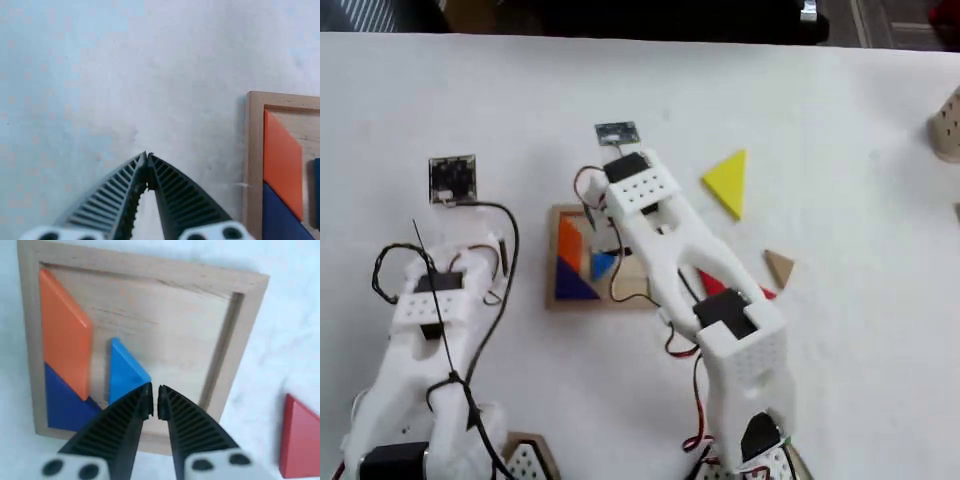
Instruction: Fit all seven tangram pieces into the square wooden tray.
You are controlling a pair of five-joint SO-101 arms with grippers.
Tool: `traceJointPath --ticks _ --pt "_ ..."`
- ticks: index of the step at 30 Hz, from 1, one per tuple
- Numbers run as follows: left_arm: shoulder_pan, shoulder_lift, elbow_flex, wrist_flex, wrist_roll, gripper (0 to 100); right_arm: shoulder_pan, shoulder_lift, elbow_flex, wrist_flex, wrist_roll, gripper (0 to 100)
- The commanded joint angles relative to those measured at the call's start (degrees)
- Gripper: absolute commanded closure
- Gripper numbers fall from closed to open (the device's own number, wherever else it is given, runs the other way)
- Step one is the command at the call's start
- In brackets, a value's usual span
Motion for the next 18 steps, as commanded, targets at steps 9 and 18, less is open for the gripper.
traceJointPath --ticks 9,18 --pt "-0.9 -1.6 -0.4 -1.5 -0.4 97 -1.3 -2.3 5.9 -11.1 1.8 98.1" --pt "-0.9 -1.6 -0.4 -1.5 -0.4 97 -3.8 -2.7 5.5 -11.3 -0.8 98.1"
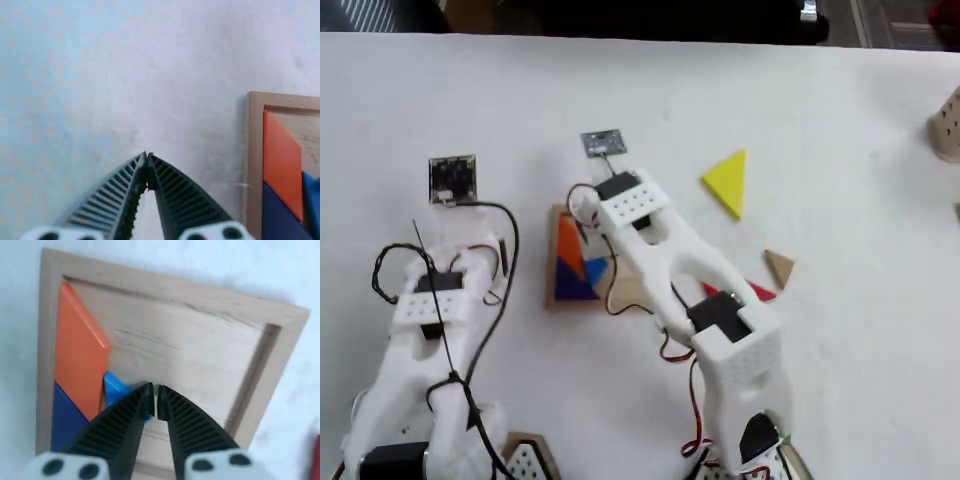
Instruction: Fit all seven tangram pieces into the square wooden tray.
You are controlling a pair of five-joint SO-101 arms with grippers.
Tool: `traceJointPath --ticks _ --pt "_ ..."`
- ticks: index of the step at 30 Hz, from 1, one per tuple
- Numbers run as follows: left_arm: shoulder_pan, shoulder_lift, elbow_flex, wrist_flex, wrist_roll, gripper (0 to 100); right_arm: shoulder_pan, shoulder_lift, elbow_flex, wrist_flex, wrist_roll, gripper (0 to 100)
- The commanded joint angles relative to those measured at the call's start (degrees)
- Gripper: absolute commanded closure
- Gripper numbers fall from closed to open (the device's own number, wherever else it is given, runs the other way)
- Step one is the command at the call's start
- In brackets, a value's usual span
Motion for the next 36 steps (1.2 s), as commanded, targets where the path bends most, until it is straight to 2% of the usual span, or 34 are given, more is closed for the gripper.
traceJointPath --ticks 1,6,15,26,36 --pt "-0.9 -1.6 -0.4 -1.5 -0.4 97 -1.0 -2.7 -0.7 -0.7 -1.0 98.1" --pt "-0.9 -1.6 -0.4 -1.5 -0.4 97 -0.6 -2.7 -0.7 0.0 -1.1 98.1" --pt "-0.9 -1.6 -0.4 -1.5 -0.4 97 1.2 -5.1 0.4 8.7 -1.1 98.1" --pt "-0.9 -1.6 -0.4 -1.5 -0.4 97 0.3 -13.1 10.0 6.9 -0.6 98.1" --pt "-0.9 -1.6 -0.4 -1.6 -0.4 97 -2.2 -13.1 14.1 3.1 0.4 98.1"
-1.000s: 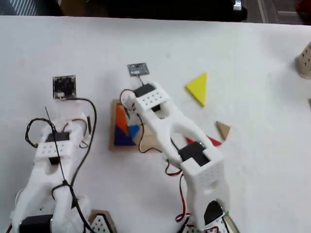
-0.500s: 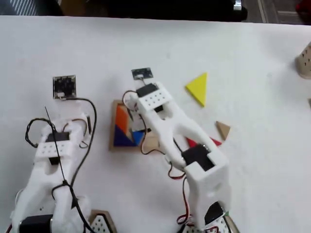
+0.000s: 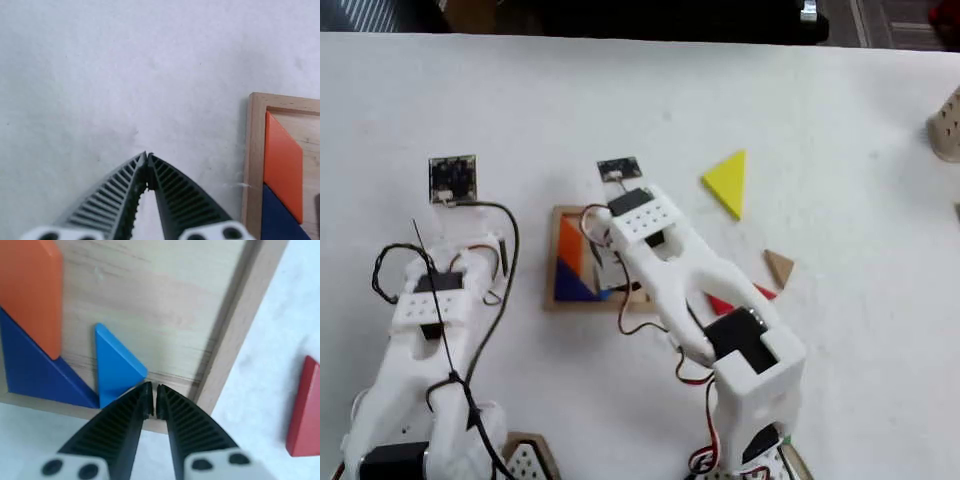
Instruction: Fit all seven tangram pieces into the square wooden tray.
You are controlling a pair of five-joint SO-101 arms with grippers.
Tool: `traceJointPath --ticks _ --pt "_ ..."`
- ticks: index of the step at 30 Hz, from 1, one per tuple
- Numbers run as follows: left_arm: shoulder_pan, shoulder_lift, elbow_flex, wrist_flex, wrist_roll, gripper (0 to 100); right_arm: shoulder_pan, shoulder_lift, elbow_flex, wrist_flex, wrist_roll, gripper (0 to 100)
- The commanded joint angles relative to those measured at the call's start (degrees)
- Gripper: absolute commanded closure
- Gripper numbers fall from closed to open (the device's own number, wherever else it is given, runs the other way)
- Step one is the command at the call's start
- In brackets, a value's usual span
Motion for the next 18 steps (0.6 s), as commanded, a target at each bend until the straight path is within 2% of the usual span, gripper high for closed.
traceJointPath --ticks 1,8,18 --pt "-0.9 -1.6 -0.4 -1.6 -0.4 97 -2.4 -3.1 -0.3 -2.2 0.4 98.1" --pt "-0.9 -1.6 -0.4 -1.6 -0.4 97 -2.8 -3.0 -0.3 -7.8 0.4 98.1" --pt "-1.0 -1.6 -0.4 -1.5 -0.4 97 -3.2 -3.0 -0.6 -9.5 0.3 98.1"
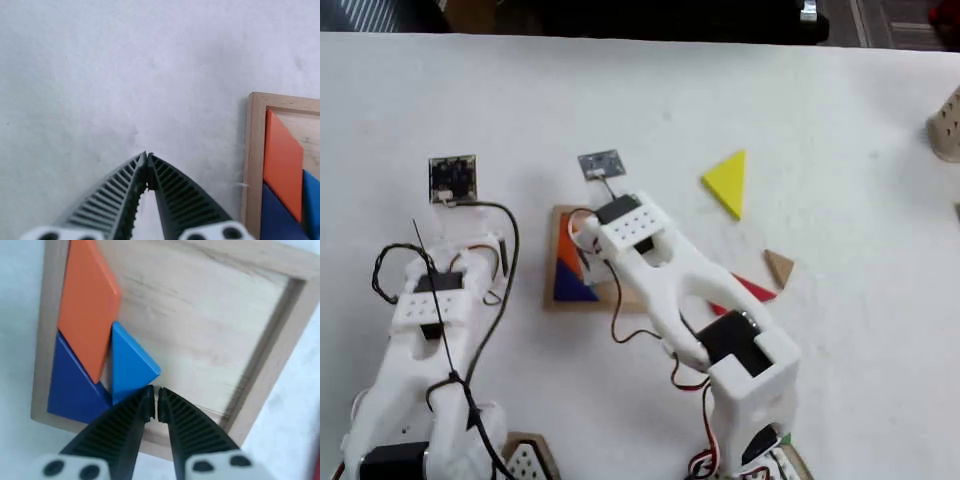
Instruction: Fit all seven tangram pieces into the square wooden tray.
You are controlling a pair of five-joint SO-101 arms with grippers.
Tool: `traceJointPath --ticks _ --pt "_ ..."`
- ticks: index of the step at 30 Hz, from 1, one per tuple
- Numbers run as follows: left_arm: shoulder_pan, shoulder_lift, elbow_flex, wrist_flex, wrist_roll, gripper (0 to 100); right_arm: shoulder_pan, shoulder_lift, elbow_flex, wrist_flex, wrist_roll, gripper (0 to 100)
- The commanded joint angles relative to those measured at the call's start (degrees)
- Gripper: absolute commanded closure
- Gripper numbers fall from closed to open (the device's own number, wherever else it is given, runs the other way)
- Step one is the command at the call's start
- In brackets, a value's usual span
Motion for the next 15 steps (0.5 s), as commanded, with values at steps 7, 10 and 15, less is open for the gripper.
traceJointPath --ticks 7,10,15 --pt "-1.0 -1.6 -0.4 -1.5 -0.4 97 -1.5 -3.1 -0.7 -5.1 0.3 98.1" --pt "-1.0 -1.6 -0.4 -1.5 -0.4 97 -1.4 -3.6 -0.7 -3.3 0.3 98.1" --pt "-1.0 -1.6 -0.4 -1.5 -0.4 97 -0.9 -6.7 -2.0 3.2 1.4 98.1"
